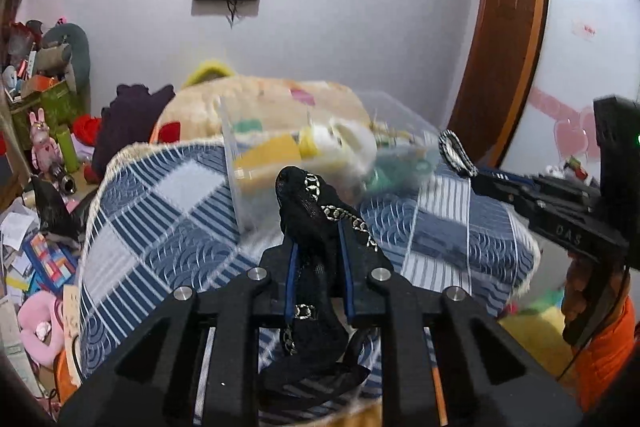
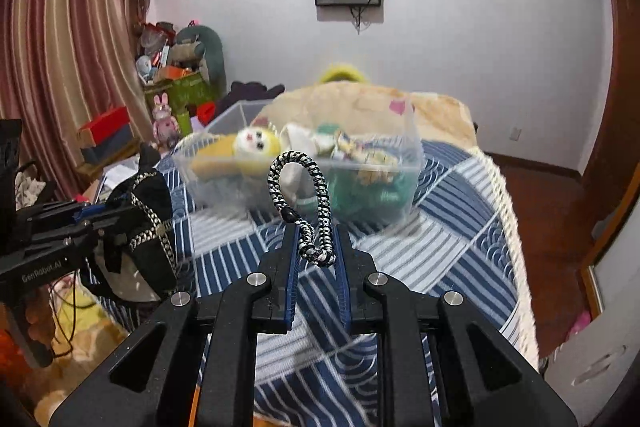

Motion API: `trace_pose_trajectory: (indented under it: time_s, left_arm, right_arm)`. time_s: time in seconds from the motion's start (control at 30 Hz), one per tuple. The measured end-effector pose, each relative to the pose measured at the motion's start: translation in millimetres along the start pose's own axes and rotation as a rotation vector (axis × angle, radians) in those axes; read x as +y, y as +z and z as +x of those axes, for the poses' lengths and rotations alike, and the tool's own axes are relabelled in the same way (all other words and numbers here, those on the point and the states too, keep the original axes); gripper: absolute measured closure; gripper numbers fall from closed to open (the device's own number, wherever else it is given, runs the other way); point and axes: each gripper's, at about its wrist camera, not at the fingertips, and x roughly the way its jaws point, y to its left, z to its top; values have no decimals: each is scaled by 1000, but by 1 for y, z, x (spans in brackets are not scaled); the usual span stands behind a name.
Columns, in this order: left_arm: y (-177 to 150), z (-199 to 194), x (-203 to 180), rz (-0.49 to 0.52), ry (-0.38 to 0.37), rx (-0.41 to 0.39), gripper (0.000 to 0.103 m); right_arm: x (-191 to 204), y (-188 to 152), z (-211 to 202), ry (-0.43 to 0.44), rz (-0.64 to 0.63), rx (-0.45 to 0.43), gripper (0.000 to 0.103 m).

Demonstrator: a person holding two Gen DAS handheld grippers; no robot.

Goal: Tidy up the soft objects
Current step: 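Carry the eye mask and bracelet into the box and open both tools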

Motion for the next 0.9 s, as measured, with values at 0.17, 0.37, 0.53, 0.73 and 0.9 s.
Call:
trace_pose_trajectory:
  time_s: [0.17,0.37,0.53,0.73,0.9]
  left_arm:
    - [28,4,8,-24,-2,-54,86]
    - [60,8,7,3,56,-146,86]
    - [81,20,13,-35,99,-196,86]
    - [88,51,25,-82,173,-215,86]
    - [83,89,39,-123,193,-135,85]
  right_arm:
    - [-4,16,0,-17,0,-44,88]
    - [-3,31,11,-22,-12,-65,88]
    - [-3,47,24,-23,-5,-87,88]
    - [-4,61,45,-4,35,-88,88]
    - [2,61,73,6,51,-41,88]
